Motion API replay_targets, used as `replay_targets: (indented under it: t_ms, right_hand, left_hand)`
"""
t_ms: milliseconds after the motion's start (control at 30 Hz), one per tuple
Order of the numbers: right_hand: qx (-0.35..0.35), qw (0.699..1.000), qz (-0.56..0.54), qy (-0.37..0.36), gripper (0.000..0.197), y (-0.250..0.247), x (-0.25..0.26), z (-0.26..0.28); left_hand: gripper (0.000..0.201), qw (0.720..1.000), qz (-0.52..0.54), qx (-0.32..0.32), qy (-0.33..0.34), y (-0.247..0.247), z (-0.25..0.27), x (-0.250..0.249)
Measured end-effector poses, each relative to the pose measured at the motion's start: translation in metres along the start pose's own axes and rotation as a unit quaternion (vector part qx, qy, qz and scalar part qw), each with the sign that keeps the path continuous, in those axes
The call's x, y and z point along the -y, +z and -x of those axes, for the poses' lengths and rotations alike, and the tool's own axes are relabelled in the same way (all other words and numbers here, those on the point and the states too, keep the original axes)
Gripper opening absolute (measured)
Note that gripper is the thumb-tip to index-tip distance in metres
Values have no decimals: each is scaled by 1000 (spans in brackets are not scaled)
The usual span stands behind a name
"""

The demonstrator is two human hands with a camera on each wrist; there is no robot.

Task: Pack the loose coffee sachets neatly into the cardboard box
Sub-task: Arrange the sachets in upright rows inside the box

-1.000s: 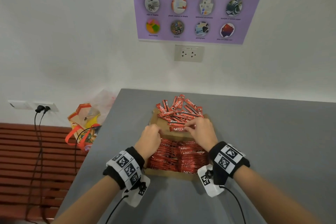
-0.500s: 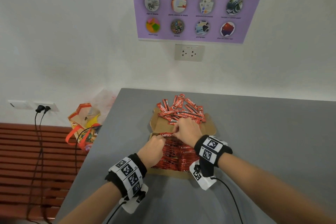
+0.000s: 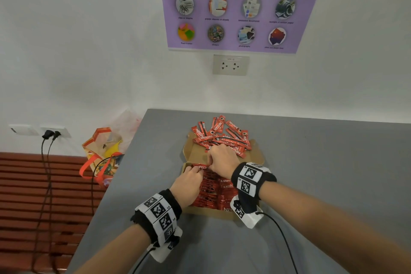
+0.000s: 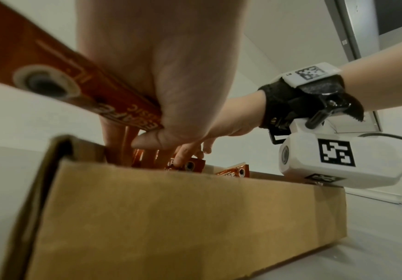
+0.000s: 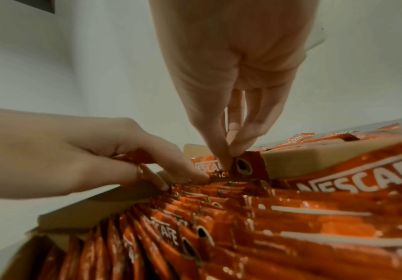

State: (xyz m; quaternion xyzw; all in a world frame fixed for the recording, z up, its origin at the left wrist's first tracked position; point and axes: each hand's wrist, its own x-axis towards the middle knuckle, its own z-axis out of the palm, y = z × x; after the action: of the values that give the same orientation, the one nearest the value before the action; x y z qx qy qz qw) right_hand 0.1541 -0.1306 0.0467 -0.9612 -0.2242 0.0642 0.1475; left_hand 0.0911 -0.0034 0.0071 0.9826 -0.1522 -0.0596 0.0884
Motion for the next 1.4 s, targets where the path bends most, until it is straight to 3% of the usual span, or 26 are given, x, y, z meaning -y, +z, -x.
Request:
replay_targets:
  t_ms: [633,1100,1300,1400]
  right_hand:
    - [48,996,68,-37,11,-2,20,-13]
    - [36,996,70,-38,10,-2,6,-4]
    - [19,1000,3,-23,10,-4,-2,-4]
    - [35,997,-44,-47,17,-1,-3,3]
  left_hand:
    - [42,996,-92,18,13,9,-5,3]
    - [37,999,-43,21,-14,4,-6,-2]
    - [42,998,6,-64,-6,-4,-4,1]
    - [43,999,6,-40,10,-3,-1,-2]
